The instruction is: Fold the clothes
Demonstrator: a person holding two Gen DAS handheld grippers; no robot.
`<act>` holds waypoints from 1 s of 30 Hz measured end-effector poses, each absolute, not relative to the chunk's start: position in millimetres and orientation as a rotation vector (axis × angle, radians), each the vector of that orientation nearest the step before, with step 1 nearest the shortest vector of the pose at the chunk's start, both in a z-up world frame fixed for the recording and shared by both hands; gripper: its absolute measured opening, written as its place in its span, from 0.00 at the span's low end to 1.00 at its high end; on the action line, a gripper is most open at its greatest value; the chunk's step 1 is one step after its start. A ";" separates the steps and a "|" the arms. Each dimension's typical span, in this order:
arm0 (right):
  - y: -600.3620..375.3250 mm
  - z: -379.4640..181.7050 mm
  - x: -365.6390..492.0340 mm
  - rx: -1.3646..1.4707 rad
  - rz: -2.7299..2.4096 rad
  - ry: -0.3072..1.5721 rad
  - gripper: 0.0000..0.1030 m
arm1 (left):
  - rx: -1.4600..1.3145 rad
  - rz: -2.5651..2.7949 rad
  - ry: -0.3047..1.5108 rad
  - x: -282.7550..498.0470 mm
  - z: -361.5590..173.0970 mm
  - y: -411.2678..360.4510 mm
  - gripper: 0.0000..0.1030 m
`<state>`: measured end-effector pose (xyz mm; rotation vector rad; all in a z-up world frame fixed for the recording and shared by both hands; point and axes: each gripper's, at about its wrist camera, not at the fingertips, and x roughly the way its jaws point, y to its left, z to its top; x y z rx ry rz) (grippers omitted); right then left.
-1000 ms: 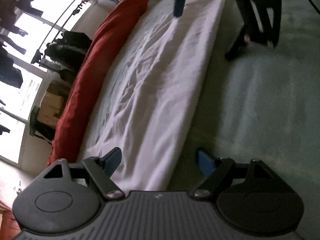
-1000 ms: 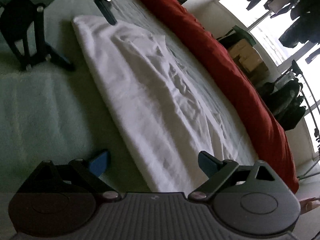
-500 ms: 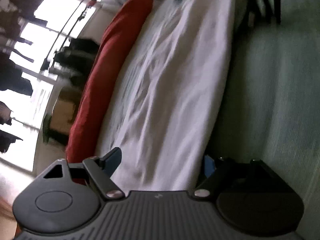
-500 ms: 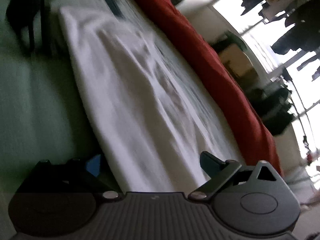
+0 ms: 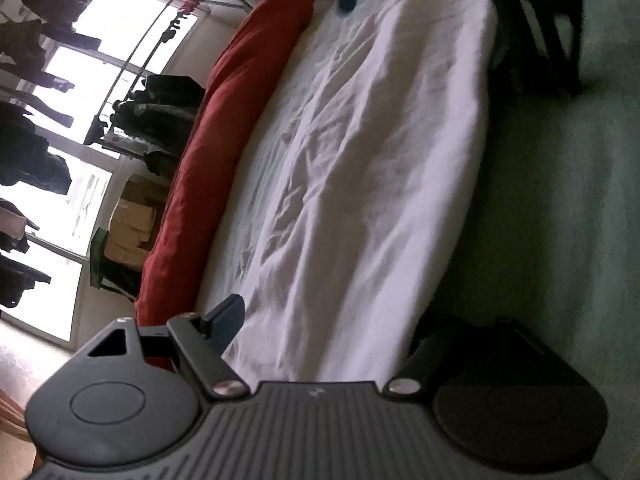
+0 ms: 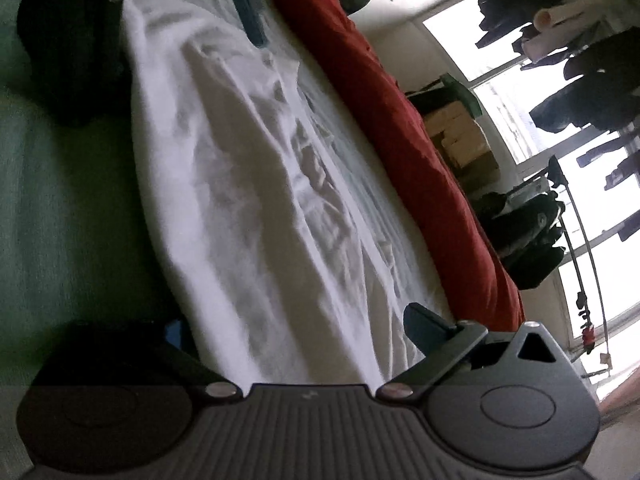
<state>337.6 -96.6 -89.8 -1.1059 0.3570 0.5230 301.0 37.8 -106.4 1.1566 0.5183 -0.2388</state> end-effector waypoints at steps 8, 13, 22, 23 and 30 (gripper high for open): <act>-102.1 -93.5 345.2 -1.143 0.480 0.345 1.00 | 1.195 -0.185 0.516 318.3 -114.0 38.7 0.75; -105.5 -95.8 350.0 -1.166 0.453 0.337 1.00 | 1.177 -0.185 0.512 329.0 -115.0 39.7 0.74; -107.3 -105.0 344.5 -1.203 0.447 0.340 0.98 | 1.250 -0.242 0.561 335.2 -125.0 33.5 0.39; -106.7 -105.9 343.4 -1.207 0.448 0.341 0.98 | 1.257 -0.250 0.564 334.6 -127.9 32.4 0.35; -102.2 -116.1 333.0 -1.240 0.463 0.349 0.74 | 1.259 -0.261 0.558 332.4 -144.5 31.9 0.03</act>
